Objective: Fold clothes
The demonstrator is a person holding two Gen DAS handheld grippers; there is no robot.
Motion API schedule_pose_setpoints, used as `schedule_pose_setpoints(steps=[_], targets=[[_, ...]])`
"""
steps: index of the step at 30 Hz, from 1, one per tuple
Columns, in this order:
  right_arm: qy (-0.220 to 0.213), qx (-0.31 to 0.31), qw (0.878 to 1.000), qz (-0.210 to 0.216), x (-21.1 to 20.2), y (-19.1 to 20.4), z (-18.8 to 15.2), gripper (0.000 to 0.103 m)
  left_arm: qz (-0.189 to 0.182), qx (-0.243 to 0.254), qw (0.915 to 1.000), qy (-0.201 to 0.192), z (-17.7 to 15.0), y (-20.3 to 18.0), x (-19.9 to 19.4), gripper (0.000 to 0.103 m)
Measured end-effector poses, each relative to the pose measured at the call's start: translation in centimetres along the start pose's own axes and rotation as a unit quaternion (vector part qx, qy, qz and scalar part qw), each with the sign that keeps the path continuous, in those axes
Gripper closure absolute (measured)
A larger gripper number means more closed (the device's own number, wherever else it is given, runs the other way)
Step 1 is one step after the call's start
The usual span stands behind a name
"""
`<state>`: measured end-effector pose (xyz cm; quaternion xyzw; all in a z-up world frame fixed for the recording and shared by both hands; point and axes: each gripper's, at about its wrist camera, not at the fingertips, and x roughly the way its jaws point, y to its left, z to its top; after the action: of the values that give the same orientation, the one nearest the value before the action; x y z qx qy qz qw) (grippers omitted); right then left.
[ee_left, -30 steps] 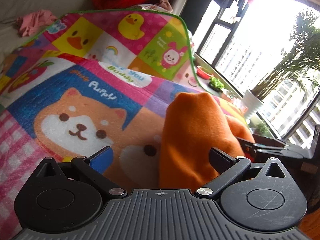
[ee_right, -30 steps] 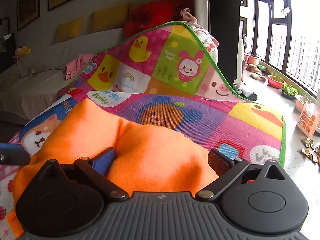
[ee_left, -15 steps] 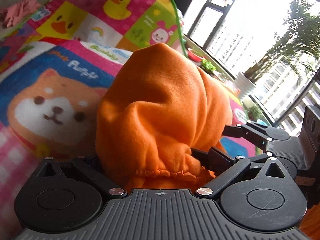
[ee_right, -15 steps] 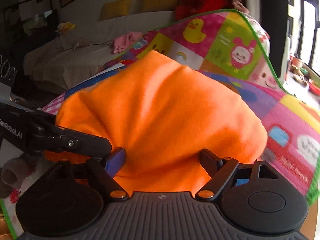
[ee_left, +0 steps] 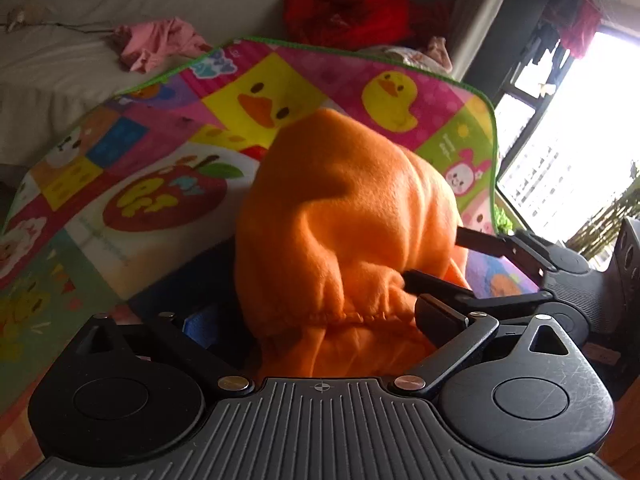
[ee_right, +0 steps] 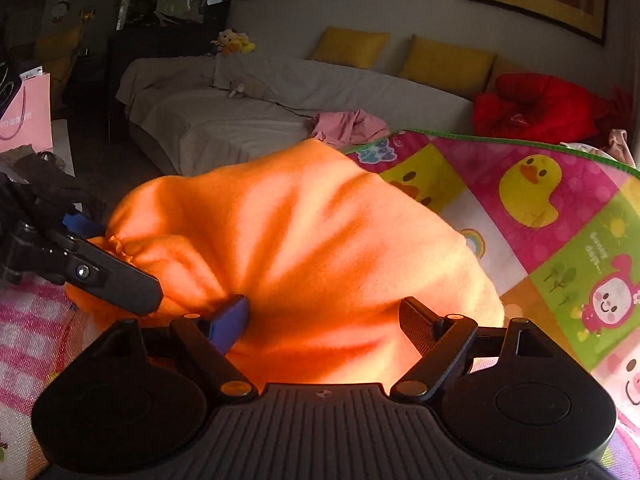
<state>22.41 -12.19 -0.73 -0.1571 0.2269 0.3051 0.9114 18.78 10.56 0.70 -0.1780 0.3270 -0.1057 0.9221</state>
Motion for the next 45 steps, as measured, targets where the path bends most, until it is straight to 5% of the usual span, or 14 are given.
schedule_pose_setpoints(steps=[3,9,12,15,20,29,33,42,45], targets=[[-0.008,0.097,0.995,0.000,-3.0,-3.2,0.2,0.018,0.022,0.007,0.9991,-0.035,0.9,0.5,-0.7,0.002],[0.038,0.243,0.969,-0.032,-3.2,-7.9,-1.5,0.023,-0.006,0.005,0.9999,0.006,0.1,0.4,1.7,0.003],[0.051,0.236,0.970,-0.025,-0.1,-7.6,-0.7,0.035,-0.030,0.029,0.9990,0.013,-0.9,-1.0,1.9,0.004],[0.046,0.201,0.978,-0.025,3.0,-6.4,1.2,0.036,-0.040,0.043,0.9980,0.021,-1.5,-2.3,2.1,0.004],[0.043,0.168,0.984,-0.045,4.2,-5.5,2.6,0.036,-0.009,0.061,0.9977,0.028,-2.2,-3.2,2.6,0.004],[0.028,0.156,0.986,-0.048,-2.3,-4.2,-0.2,0.021,0.013,0.054,0.9984,0.014,-3.2,-4.2,0.8,0.004],[0.012,0.156,0.987,-0.045,-6.2,-2.2,-2.0,0.000,0.032,0.045,0.9984,-0.015,-5.7,-5.4,-2.3,0.001],[0.091,0.129,0.982,-0.106,-10.9,1.0,-7.2,0.000,0.144,0.068,0.9873,-0.004,-10.6,-9.1,-4.2,0.000],[0.076,0.112,0.981,-0.139,-10.8,0.6,-8.2,0.000,0.170,0.088,0.9814,-0.014,-11.2,-10.1,-3.7,0.000]])
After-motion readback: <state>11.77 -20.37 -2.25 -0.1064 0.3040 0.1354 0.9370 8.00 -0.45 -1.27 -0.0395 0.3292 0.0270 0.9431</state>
